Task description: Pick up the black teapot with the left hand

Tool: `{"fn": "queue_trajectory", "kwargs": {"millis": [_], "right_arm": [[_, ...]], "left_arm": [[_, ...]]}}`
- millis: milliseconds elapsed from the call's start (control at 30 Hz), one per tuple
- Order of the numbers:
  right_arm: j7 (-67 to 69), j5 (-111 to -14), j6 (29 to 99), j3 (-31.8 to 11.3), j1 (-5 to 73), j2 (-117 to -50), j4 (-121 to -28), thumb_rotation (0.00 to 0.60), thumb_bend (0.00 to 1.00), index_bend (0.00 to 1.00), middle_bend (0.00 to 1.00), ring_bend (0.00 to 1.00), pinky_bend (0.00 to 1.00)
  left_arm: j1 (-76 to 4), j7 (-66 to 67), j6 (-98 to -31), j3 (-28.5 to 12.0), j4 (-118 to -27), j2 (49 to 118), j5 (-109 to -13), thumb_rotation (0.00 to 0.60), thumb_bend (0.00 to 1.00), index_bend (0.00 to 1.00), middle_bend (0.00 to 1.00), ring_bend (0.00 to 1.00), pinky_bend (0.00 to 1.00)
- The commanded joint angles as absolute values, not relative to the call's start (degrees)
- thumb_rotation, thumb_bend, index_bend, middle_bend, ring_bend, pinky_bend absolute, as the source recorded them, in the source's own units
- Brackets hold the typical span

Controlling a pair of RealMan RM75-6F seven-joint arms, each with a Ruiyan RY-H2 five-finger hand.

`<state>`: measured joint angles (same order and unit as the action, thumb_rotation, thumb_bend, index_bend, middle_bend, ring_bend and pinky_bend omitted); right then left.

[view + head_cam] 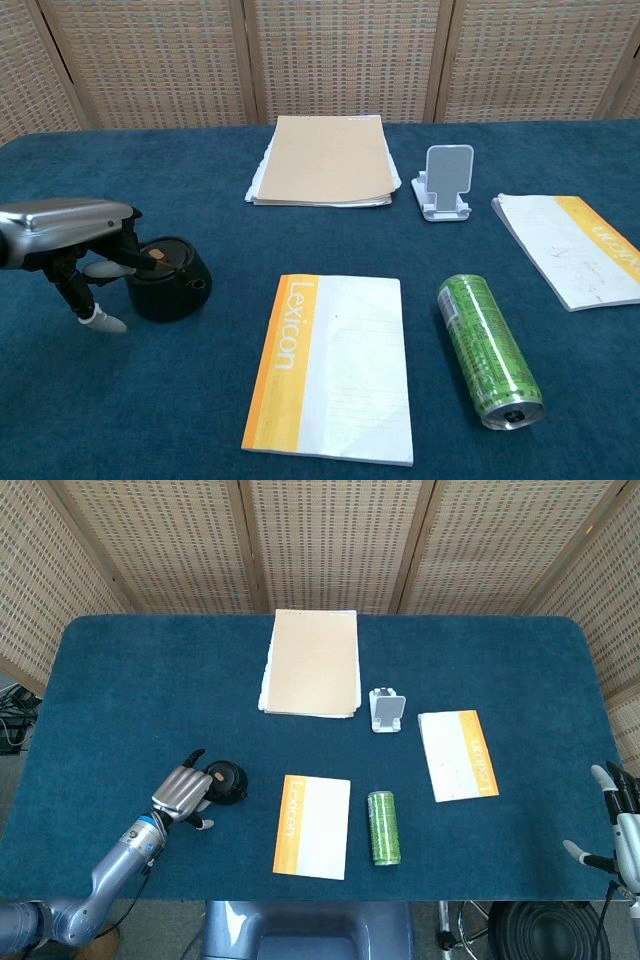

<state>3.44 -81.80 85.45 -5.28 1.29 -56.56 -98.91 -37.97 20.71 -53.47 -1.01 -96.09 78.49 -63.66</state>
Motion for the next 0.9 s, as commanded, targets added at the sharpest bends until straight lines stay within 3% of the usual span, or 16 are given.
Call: {"fn": "queue_trajectory", "kwargs": {"millis": [33, 233, 600, 767, 867, 900], "right_arm": [[3.4, -81.9, 85.5, -5.3, 1.3, -56.5, -99.0, 0.600, 0.00, 0.00, 0.00, 0.00, 0.00], [3.2, -82.1, 85.6, -5.2, 1.3, -56.5, -99.2, 0.600, 0.00, 0.00, 0.00, 0.00, 0.00], [3.3, -82.9, 86.6, -5.0, 0.9, -56.3, -99.6, 0.600, 0.00, 0.00, 0.00, 0.00, 0.00], [4.1, -83.5, 87.3, -5.0, 0.5, -55.9, -99.9, 0.600, 0.00, 0.00, 0.00, 0.00, 0.00], [4.5, -83.7, 87.6, -4.9, 0.4, -55.7, -100.0, 0.600, 0.00, 0.00, 0.00, 0.00, 0.00], [4.6, -83.7, 87.6, -4.9, 0.4, -55.6, -100.0, 0.600, 0.00, 0.00, 0.00, 0.00, 0.00]], "left_arm": [[-36.7, 16.5, -55.8, -1.4, -95.3, 78.3, -68.0, 0.600, 0.00, 1.00, 1.00, 0.68, 0.00], [-35.9, 11.4, -56.2, -0.4, -95.1, 75.3, -74.1, 0.585, 0.00, 1.00, 1.00, 0.78, 0.00], [-34.9, 13.4, -56.1, -0.7, -101.2, 70.1, -71.1, 0.321, 0.00, 1.00, 1.00, 0.86, 0.03], [-35.0, 15.7, -55.9, -0.9, -105.8, 66.2, -69.0, 0.315, 0.00, 1.00, 1.00, 0.87, 0.04], [-35.2, 16.9, -55.5, -0.7, -107.3, 64.6, -69.0, 0.300, 0.10, 1.00, 1.00, 0.87, 0.04], [-35.2, 17.0, -55.5, -0.7, -107.5, 64.4, -69.0, 0.272, 0.23, 1.00, 1.00, 0.87, 0.04]]}}
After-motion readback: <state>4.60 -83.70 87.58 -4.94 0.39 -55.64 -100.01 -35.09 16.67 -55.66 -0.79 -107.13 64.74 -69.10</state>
